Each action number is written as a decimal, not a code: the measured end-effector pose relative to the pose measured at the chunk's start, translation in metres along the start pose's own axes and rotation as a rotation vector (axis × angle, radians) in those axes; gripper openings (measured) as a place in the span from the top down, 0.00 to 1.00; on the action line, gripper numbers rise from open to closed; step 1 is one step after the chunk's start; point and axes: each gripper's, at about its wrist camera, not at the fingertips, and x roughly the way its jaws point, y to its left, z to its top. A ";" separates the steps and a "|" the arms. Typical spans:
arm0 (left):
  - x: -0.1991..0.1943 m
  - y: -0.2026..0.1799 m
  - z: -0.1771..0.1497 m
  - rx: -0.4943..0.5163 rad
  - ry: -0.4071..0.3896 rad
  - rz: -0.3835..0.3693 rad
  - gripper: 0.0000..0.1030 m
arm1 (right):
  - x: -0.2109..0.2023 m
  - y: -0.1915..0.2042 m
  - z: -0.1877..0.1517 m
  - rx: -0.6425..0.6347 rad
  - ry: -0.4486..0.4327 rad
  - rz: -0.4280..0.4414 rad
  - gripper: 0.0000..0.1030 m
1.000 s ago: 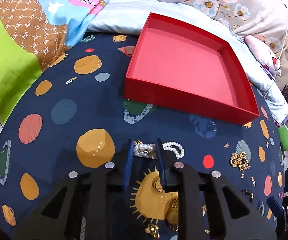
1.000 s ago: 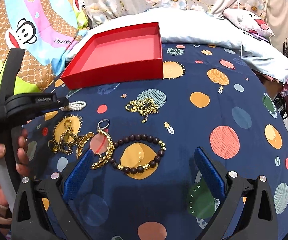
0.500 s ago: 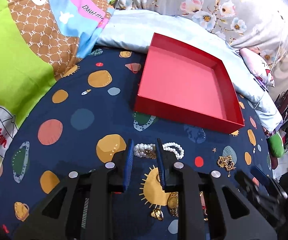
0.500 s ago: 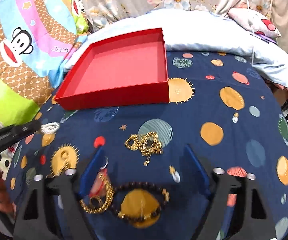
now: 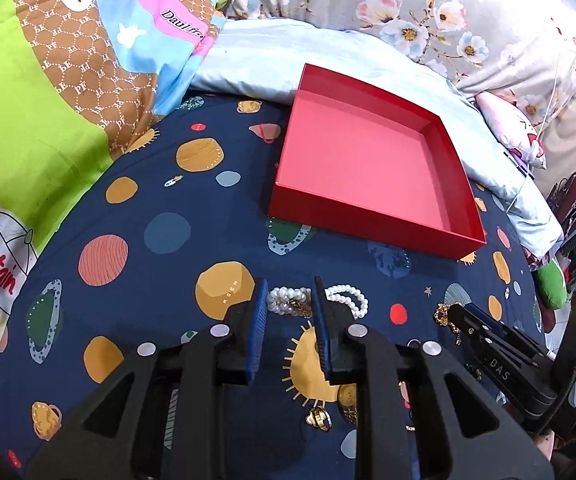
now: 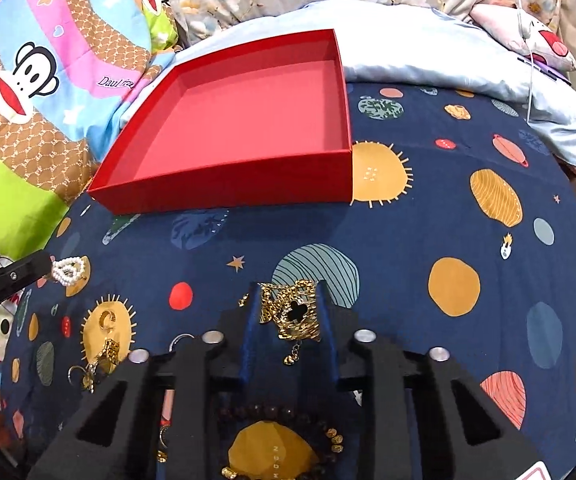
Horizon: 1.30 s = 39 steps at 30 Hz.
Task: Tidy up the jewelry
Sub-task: 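Close the right tool on the gold chain while the left tool holds the pearls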
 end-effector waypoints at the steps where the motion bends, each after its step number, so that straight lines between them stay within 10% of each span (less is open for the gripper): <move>1: 0.000 0.000 0.000 0.000 0.000 0.000 0.79 | 0.000 -0.001 -0.001 0.001 0.001 -0.001 0.89; 18: -0.004 -0.003 -0.008 0.003 0.014 -0.017 0.79 | -0.037 -0.009 -0.008 0.016 -0.053 0.013 1.00; 22: -0.004 -0.004 -0.009 0.003 0.018 -0.019 0.79 | -0.023 -0.012 -0.014 0.030 0.003 0.027 0.84; 31: -0.002 -0.001 -0.012 -0.006 0.027 -0.014 0.79 | -0.006 -0.005 -0.011 -0.003 0.023 0.015 0.84; 39: 0.000 0.001 -0.011 -0.009 0.031 -0.015 0.79 | -0.021 -0.004 -0.008 -0.017 -0.022 0.015 0.97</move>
